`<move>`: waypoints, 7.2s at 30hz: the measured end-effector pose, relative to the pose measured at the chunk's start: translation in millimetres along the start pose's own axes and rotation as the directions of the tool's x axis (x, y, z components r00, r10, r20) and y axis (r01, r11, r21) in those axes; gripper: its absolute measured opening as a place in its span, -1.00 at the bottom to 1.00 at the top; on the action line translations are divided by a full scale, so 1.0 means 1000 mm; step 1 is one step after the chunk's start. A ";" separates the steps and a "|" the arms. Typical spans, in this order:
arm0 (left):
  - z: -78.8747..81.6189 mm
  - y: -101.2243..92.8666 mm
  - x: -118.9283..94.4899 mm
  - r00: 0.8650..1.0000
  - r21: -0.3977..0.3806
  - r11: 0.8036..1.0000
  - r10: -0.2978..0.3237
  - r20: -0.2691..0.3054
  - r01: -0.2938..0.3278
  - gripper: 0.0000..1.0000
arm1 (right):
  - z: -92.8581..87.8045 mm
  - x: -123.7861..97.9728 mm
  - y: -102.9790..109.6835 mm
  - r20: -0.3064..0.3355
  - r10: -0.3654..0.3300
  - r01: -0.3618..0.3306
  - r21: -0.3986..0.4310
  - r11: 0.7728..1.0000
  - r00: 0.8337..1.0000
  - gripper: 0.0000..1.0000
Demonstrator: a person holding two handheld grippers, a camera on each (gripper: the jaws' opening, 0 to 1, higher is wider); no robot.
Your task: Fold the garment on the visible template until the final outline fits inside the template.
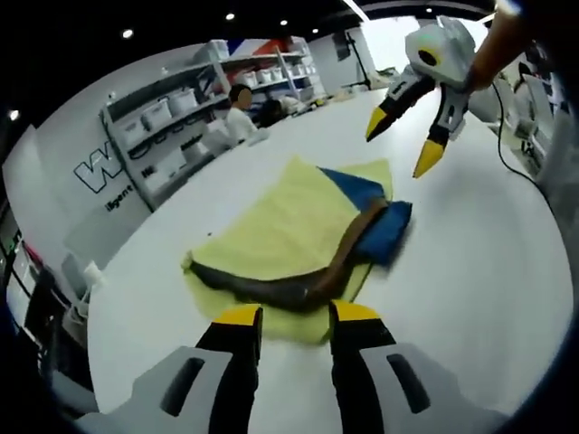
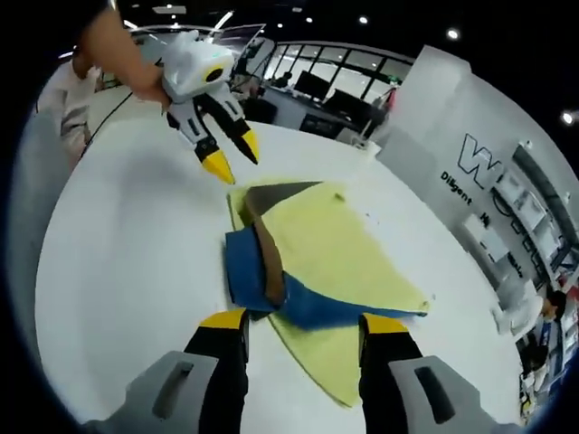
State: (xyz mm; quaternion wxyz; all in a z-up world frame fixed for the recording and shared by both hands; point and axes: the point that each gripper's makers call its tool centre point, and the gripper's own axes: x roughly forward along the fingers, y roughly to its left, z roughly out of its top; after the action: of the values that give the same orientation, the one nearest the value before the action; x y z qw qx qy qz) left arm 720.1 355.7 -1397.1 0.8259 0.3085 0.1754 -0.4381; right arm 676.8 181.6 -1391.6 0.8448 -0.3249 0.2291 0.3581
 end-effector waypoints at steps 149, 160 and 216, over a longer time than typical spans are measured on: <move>0.023 -0.125 -0.089 0.862 -0.221 0.867 -0.483 -0.152 0.446 -0.83 | 0.006 -0.095 0.115 -0.133 0.501 -0.458 0.261 0.850 0.855 -1.00; 0.035 -0.096 -0.077 0.900 -0.193 0.902 -0.414 -0.133 0.386 -0.82 | 0.021 -0.084 0.078 -0.108 0.401 -0.369 0.231 0.900 0.910 -1.00; 0.099 0.057 -0.006 0.993 0.072 0.992 -0.095 -0.063 0.100 -0.82 | 0.077 -0.024 -0.082 -0.082 0.009 0.004 0.157 0.988 0.997 -1.00</move>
State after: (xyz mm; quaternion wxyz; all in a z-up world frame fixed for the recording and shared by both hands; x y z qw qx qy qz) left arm 765.9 317.8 -1298.8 0.7858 0.3433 0.1982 -0.4748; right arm 735.3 181.7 -1292.4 0.8573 -0.2716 0.2914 0.3261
